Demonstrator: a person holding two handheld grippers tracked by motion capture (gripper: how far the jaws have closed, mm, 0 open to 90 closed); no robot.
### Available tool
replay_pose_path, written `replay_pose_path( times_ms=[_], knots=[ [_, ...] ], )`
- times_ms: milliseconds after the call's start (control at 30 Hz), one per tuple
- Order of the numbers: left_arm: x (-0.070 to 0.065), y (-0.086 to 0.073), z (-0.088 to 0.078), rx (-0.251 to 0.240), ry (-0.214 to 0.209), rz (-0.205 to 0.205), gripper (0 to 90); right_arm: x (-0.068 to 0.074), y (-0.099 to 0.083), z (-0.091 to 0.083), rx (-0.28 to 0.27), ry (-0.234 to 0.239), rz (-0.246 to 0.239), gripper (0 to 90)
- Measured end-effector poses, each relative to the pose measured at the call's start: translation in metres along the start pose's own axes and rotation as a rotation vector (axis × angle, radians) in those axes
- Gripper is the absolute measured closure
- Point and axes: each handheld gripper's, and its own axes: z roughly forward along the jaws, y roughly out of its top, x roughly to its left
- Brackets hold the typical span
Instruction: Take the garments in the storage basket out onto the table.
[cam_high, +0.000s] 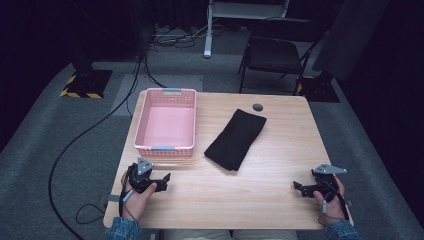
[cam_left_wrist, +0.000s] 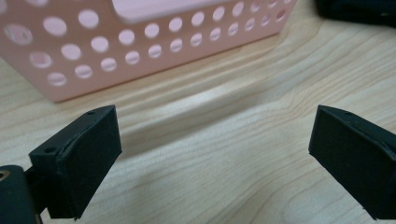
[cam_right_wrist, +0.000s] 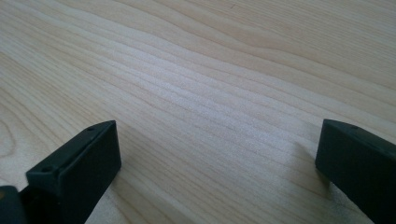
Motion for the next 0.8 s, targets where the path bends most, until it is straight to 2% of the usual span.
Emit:
replay_pose_path(
  times_ms=[400,467,600,800],
  knots=[
    [0.0038,-0.0069,0.0030,0.070,0.021,-0.026,1.9,0.0000,0.0000,0.0000,0.000,0.000,0.000,0.0],
    [0.0047,-0.0076,0.0034,0.098,0.032,-0.036,1.9,-0.0001,0.0000,0.0000,0.000,0.000,-0.001,0.0],
    [0.0044,-0.0087,0.0031,0.122,0.056,-0.006,0.0,0.0000,0.0000,0.0000,0.000,0.000,0.000,0.0],
    [0.0045,-0.0091,0.0029,0.120,0.057,-0.007,0.0,0.0000,0.0000,0.0000,0.000,0.000,-0.001,0.0]
  ],
)
